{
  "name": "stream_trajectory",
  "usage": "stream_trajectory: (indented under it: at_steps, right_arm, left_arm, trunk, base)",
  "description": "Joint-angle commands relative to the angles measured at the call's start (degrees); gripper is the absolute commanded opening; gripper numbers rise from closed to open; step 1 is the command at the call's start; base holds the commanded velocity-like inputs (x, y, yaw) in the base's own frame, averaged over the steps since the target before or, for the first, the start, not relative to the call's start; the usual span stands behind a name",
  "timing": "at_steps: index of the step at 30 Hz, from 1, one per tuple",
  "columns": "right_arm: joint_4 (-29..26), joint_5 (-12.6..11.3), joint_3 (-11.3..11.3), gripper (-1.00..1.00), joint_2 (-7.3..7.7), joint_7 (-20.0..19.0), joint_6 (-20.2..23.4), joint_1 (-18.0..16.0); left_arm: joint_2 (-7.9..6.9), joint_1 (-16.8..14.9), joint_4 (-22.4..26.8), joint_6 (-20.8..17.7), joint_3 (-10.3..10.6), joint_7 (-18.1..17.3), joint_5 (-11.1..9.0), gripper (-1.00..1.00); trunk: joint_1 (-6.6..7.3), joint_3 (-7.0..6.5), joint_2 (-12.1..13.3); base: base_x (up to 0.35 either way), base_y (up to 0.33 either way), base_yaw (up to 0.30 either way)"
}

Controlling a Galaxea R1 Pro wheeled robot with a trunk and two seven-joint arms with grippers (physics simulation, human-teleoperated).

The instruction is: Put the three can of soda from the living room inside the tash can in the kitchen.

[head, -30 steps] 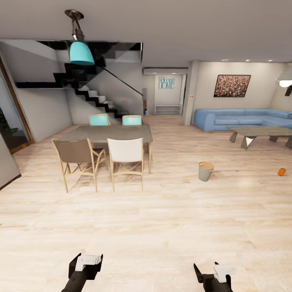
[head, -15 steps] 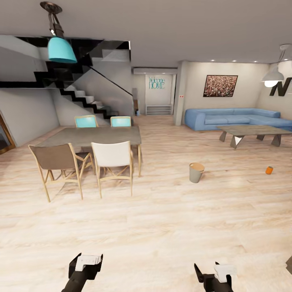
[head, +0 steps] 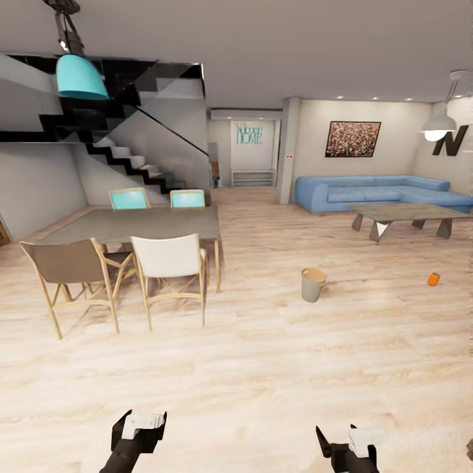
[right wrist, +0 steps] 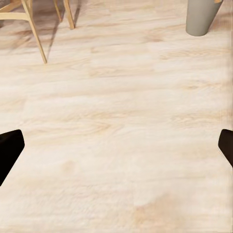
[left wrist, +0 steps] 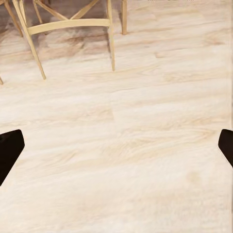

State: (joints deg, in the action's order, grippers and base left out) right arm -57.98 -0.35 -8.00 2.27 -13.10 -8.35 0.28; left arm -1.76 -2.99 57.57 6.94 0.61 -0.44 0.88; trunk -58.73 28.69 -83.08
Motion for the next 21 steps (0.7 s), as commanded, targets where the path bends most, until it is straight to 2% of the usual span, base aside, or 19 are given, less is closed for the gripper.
stream_trajectory:
  at_steps: [1, 7, 11, 14, 21]
  right_arm:
    - [0.00, 0.00, 0.00, 1.00, 0.01, 0.00, 0.00, 0.00]
    - [0.01, 0.00, -0.29, 1.00, 0.15, 0.08, 0.00, 0.00]
    - [0.00, 0.00, -2.73, 1.00, 0.01, 0.09, 0.00, -0.01]
    - [0.04, -0.01, -3.50, 1.00, -0.11, 0.09, -0.01, -0.02]
    - [0.00, -0.02, -3.77, 1.00, -0.17, 0.09, -0.03, -0.02]
  left_arm:
    - [0.00, -0.01, 0.00, 0.00, 0.00, 0.00, 0.00, 1.00]
    - [0.00, -0.02, -0.02, 0.00, 0.00, 0.00, 0.00, 1.00]
    - [0.00, 0.00, -0.05, 0.00, 0.00, -0.02, 0.01, 1.00]
    - [0.00, 0.00, -0.07, 0.00, 0.00, -0.04, 0.00, 1.00]
    - [0.00, 0.00, -1.62, -0.01, 0.06, -0.08, 0.02, 1.00]
  trunk:
    - [0.00, 0.00, 0.00]
    - [0.00, 0.00, 0.00]
    - [0.00, 0.00, 0.00]
    - [0.00, 0.00, 0.00]
    - [0.00, 0.00, 0.00]
  base:
    - [0.257, -0.147, -0.160]
    - [0.257, -0.144, -0.180]
    - [0.257, -0.131, -0.138]
    - [0.257, -0.119, -0.049]
    - [0.257, -0.100, -0.009]
